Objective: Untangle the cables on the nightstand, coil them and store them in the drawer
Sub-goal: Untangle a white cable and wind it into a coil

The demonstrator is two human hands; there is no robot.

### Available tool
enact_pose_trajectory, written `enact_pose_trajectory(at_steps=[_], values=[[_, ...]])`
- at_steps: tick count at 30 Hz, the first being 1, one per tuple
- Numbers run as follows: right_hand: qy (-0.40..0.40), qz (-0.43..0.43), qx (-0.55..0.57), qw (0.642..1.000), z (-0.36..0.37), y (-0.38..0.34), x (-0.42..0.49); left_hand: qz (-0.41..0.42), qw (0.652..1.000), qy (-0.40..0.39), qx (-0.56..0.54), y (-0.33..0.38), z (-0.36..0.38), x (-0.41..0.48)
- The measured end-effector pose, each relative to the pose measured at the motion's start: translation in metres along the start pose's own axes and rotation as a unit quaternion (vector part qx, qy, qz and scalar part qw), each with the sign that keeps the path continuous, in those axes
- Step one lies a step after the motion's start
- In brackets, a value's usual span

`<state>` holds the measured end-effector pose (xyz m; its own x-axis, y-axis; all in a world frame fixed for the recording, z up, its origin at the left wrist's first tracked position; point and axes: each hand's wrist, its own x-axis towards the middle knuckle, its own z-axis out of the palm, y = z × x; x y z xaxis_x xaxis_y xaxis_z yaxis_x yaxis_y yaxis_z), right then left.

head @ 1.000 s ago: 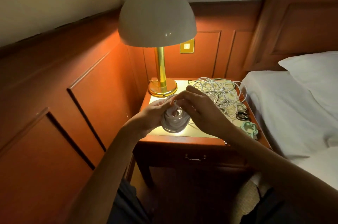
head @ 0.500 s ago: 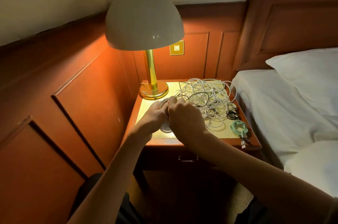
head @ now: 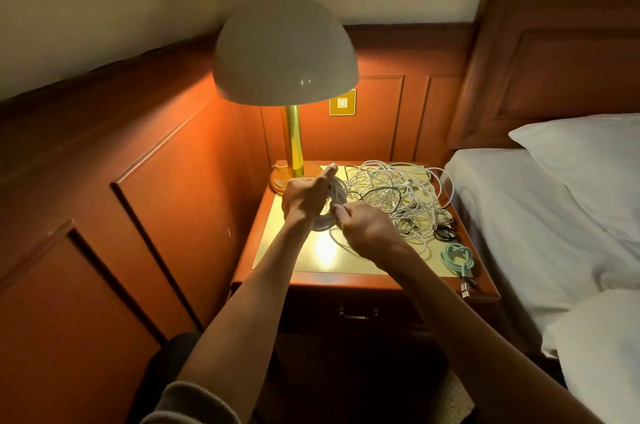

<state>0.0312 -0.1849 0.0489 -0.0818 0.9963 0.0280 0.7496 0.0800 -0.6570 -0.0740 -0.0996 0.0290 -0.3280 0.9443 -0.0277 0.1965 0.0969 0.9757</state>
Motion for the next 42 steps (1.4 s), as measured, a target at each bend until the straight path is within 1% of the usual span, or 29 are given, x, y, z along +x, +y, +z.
enact_pose_trajectory(at_steps=[3,5,9,14,18,20,24,26,27,29,30,32,34,35,36,38,39,40,42], values=[[0.002,0.002,0.107,0.994,0.002,0.006,-0.006,0.013,0.999,0.002,0.041,-0.002,0.008,0.01],[-0.003,0.014,0.144,0.989,0.005,0.007,-0.012,0.024,0.997,0.002,0.073,-0.004,0.012,0.014],[0.009,0.023,0.149,0.989,0.008,0.009,-0.022,0.053,0.992,0.008,0.114,-0.007,0.017,0.013],[0.018,0.051,0.202,0.978,0.006,0.015,-0.02,0.018,0.995,0.013,0.094,0.007,0.026,0.014],[0.074,0.033,0.129,0.988,0.005,0.019,-0.019,-0.036,0.997,-0.007,0.069,0.009,0.034,0.018],[0.085,0.017,0.087,0.992,0.009,0.026,-0.02,-0.057,0.995,-0.019,0.074,0.002,0.04,0.019],[0.072,0.005,0.006,0.997,0.003,0.043,-0.023,-0.113,0.992,-0.053,0.026,-0.016,0.05,0.017],[0.052,0.037,-0.008,0.998,-0.006,0.054,-0.023,-0.09,0.993,-0.073,0.021,-0.021,0.054,0.015],[0.029,0.071,0.009,0.997,-0.01,0.061,-0.021,-0.066,0.994,-0.081,0.028,-0.022,0.055,0.013],[-0.019,0.141,0.077,0.987,-0.015,0.076,-0.015,-0.004,0.992,-0.099,0.074,-0.023,0.057,0.007],[-0.032,0.155,0.106,0.982,-0.019,0.082,-0.012,0.036,0.988,-0.109,0.106,-0.023,0.059,0.003],[-0.064,0.147,0.191,0.968,-0.029,0.091,-0.004,0.105,0.974,-0.121,0.161,-0.021,0.063,-0.007],[-0.1,0.132,0.286,0.944,-0.041,0.092,0.002,0.135,0.965,-0.131,0.184,-0.018,0.068,-0.013],[-0.107,0.129,0.311,0.936,-0.047,0.093,0.005,0.143,0.962,-0.137,0.189,-0.018,0.073,-0.014],[-0.104,0.126,0.314,0.935,-0.051,0.094,0.008,0.145,0.961,-0.148,0.183,-0.017,0.077,-0.015],[-0.087,0.118,0.308,0.94,-0.057,0.101,0.013,0.131,0.967,-0.188,0.112,-0.015,0.084,-0.014],[-0.079,0.113,0.315,0.939,-0.059,0.107,0.016,0.11,0.968,-0.215,0.066,-0.013,0.086,-0.013],[-0.072,0.111,0.331,0.934,-0.061,0.113,0.018,0.082,0.967,-0.241,0.029,-0.01,0.089,-0.012],[-0.065,0.113,0.403,0.906,-0.068,0.126,0.024,0.051,0.959,-0.278,-0.008,-0.001,0.096,-0.012]])
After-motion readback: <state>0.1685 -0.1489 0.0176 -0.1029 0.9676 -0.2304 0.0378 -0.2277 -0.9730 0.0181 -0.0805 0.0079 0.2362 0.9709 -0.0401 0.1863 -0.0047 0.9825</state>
